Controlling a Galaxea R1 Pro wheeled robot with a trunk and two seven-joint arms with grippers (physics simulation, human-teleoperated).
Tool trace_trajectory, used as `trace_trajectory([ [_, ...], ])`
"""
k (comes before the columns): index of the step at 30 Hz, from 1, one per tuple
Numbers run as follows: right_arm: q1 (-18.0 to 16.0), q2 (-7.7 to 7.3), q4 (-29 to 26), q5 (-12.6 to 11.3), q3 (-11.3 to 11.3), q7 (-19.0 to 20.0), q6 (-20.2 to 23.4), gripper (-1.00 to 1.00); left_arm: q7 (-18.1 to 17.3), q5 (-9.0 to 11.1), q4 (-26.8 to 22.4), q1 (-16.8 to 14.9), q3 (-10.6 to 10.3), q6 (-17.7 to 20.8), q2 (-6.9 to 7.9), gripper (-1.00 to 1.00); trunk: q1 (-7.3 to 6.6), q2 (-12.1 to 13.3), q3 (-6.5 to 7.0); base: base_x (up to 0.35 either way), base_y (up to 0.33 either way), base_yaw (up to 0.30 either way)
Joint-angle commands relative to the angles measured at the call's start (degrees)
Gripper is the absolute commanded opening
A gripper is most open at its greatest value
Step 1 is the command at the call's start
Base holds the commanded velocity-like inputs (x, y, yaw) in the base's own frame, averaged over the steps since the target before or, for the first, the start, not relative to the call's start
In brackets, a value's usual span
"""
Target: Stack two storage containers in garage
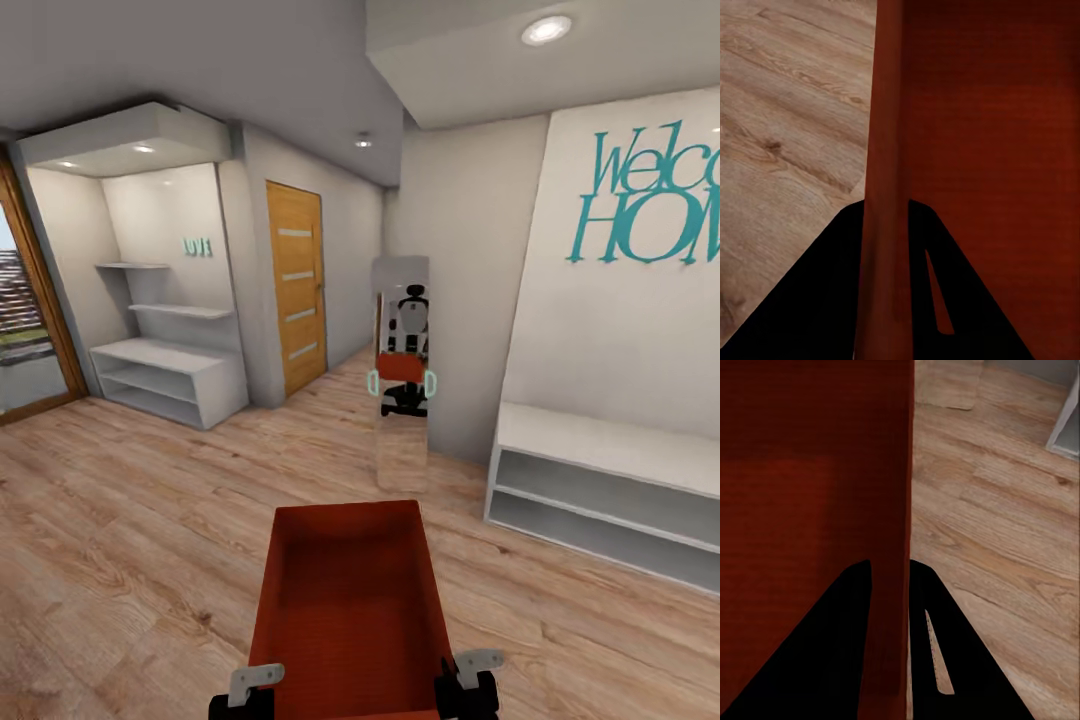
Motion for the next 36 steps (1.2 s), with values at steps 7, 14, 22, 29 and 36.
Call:
trace_trajectory([
  [7, -0.07, -0.01, 0.01, 0.59, 0.17, -0.56, -0.01, -1.0, 0.68, 0.37, 0.05, -0.05, -0.96, -0.24, 0.08, -1.0, 0.04, -0.05, -0.08, 0.336, 0.0, 0.262],
  [14, -0.07, -0.01, 0.02, 0.59, 0.17, -0.56, -0.01, -1.0, 0.68, 0.36, 0.04, -0.05, -0.96, -0.24, 0.09, -1.0, 0.04, -0.05, -0.08, 0.336, 0.0, 0.262],
  [22, -0.07, -0.01, 0.01, 0.59, 0.17, -0.56, -0.01, -1.0, 0.68, 0.36, 0.05, -0.05, -0.96, -0.26, 0.1, -1.0, 0.04, -0.05, -0.08, 0.336, 0.0, 0.262],
  [29, -0.07, -0.01, 0.01, 0.59, 0.17, -0.56, -0.01, -1.0, 0.68, 0.36, 0.05, -0.05, -0.88, -0.2, 0.08, -1.0, 0.04, -0.05, -0.08, 0.336, 0.0, 0.262],
  [36, -0.07, -0.01, 0.01, 0.59, 0.17, -0.56, -0.01, -1.0, 0.68, 0.36, 0.04, -0.05, -0.87, -0.2, 0.05, -1.0, 0.04, -0.05, -0.08, 0.336, 0.0, 0.262],
])
